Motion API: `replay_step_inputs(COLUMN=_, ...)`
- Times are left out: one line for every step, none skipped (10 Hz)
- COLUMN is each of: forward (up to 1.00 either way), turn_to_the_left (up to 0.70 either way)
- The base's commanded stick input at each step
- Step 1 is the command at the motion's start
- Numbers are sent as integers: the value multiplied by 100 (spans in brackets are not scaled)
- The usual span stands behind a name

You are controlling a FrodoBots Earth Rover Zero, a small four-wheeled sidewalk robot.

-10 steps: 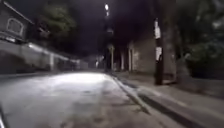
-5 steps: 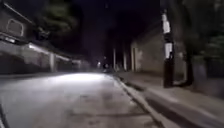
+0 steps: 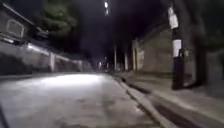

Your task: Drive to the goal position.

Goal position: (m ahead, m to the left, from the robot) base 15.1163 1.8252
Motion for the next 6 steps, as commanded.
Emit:
replay_step_inputs(forward=70, turn_to_the_left=0)
replay_step_inputs(forward=70, turn_to_the_left=0)
replay_step_inputs(forward=70, turn_to_the_left=0)
replay_step_inputs(forward=70, turn_to_the_left=0)
replay_step_inputs(forward=70, turn_to_the_left=0)
replay_step_inputs(forward=70, turn_to_the_left=0)
